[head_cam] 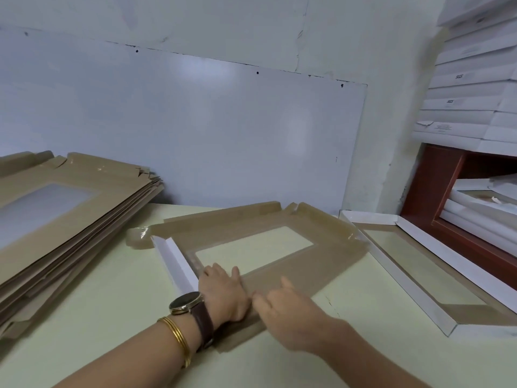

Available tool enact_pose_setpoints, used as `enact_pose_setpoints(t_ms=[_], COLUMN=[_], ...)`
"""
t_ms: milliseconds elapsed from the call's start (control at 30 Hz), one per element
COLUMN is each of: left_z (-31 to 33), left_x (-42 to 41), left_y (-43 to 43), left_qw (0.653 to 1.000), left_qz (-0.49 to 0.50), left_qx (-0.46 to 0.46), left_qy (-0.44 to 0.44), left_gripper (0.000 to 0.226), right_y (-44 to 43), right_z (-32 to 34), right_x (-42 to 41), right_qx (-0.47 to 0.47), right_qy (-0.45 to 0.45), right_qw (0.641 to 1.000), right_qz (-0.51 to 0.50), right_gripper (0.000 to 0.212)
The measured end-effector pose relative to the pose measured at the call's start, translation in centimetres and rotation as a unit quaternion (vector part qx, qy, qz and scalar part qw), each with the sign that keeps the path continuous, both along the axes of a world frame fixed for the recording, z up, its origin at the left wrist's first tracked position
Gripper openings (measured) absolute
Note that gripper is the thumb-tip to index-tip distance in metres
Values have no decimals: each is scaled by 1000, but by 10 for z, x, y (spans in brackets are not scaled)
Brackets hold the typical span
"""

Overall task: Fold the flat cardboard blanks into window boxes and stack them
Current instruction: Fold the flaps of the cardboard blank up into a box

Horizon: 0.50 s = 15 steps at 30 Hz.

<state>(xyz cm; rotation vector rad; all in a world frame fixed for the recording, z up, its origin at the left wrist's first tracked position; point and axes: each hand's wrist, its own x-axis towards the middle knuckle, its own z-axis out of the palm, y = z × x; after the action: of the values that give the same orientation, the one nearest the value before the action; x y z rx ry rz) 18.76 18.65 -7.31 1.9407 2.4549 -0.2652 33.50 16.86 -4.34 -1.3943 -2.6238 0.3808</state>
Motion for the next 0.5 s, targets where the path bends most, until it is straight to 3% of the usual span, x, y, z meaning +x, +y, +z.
enact_pose_setpoints(t_ms=[100,200,300,500], left_z=[-6,-8,-5,15], left_x=[-14,-32,-48,-80], left_y=[2,9,14,16], left_qw=[1000,998,994,982], left_qz=[-4,-13,-27,-85], left_qx=[-8,-42,-76,-142], left_qy=[-29,-55,-76,-91], left_gripper=[75,77,75,74], right_y=[27,56,88,129], right_z=[6,6,-1,-5], right_x=[13,27,44,69], right_qx=[-7,27,46,10], right_qy=[33,-8,-35,-81], right_qw=[999,999,996,993], right_qz=[-34,-41,-75,-81], right_gripper=[27,37,30,47])
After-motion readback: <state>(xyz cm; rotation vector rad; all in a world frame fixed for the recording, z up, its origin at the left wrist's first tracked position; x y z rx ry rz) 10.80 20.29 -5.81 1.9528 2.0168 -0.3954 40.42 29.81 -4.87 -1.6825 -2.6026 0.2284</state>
